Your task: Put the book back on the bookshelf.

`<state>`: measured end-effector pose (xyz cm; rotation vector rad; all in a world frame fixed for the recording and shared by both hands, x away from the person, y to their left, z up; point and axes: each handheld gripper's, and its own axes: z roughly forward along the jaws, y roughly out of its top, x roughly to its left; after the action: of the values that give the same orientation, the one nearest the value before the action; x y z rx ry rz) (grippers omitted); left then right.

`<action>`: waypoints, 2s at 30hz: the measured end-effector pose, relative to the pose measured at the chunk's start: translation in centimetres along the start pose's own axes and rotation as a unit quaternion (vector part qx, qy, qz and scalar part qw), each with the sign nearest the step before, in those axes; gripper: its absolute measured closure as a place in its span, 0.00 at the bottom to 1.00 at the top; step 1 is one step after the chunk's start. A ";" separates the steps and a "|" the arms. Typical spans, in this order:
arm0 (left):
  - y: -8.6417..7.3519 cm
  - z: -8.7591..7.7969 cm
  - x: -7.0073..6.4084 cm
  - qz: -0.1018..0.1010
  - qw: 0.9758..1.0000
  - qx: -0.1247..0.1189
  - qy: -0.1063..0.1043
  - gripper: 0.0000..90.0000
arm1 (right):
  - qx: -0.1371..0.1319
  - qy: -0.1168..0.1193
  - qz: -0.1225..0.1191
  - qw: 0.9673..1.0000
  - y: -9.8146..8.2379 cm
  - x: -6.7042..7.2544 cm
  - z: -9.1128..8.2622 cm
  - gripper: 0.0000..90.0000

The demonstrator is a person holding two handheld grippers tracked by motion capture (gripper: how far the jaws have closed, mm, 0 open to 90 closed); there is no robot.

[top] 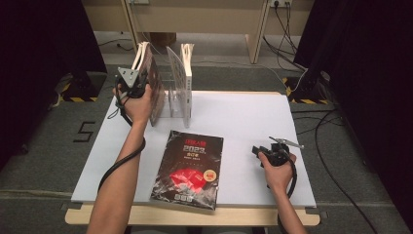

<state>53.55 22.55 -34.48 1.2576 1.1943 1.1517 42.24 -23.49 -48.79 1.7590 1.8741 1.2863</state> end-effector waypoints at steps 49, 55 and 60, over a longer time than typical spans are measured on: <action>0.5 -1.4 0.3 -0.016 1.000 0.011 -0.022 0.84 | 0.010 0.000 0.002 1.000 -0.1 0.1 0.2 0.68; 0.2 -1.8 0.2 -0.028 0.999 0.011 -0.026 0.79 | 0.010 0.001 0.002 1.000 -0.1 0.1 0.2 0.68; 0.0 -1.9 0.2 -0.046 0.998 0.021 -0.034 0.73 | 0.013 0.002 0.002 1.000 -0.1 0.0 0.2 0.67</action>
<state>51.68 22.88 -34.44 1.2520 1.2186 1.0140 42.32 -23.37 -49.02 1.7761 1.8986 1.2738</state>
